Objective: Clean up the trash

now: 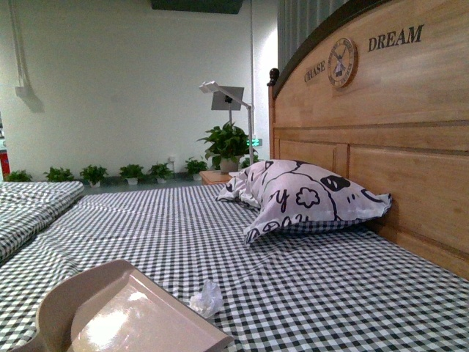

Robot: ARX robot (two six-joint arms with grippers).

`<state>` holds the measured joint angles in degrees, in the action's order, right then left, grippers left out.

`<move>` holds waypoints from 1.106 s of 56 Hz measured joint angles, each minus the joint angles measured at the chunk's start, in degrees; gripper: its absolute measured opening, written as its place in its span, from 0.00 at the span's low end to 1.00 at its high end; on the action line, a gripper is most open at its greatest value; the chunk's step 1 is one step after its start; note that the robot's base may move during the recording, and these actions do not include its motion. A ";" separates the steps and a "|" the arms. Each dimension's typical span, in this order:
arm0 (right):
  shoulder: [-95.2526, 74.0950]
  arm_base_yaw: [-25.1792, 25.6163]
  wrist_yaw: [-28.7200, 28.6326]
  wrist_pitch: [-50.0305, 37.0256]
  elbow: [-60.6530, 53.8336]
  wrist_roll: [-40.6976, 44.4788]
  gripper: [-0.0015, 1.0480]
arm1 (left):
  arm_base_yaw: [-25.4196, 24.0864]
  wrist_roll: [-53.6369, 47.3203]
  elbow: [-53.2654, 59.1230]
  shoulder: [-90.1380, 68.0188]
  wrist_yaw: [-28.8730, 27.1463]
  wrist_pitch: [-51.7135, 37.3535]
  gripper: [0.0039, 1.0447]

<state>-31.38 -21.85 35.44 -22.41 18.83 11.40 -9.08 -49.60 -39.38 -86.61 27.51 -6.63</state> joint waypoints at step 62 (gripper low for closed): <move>0.00 0.00 0.00 0.00 0.00 0.00 0.20 | -2.21 -3.48 -6.27 -10.23 -0.90 7.78 0.26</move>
<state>-31.38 -21.85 35.44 -22.41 18.83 11.40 -11.29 -53.08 -45.65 -96.84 26.61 1.15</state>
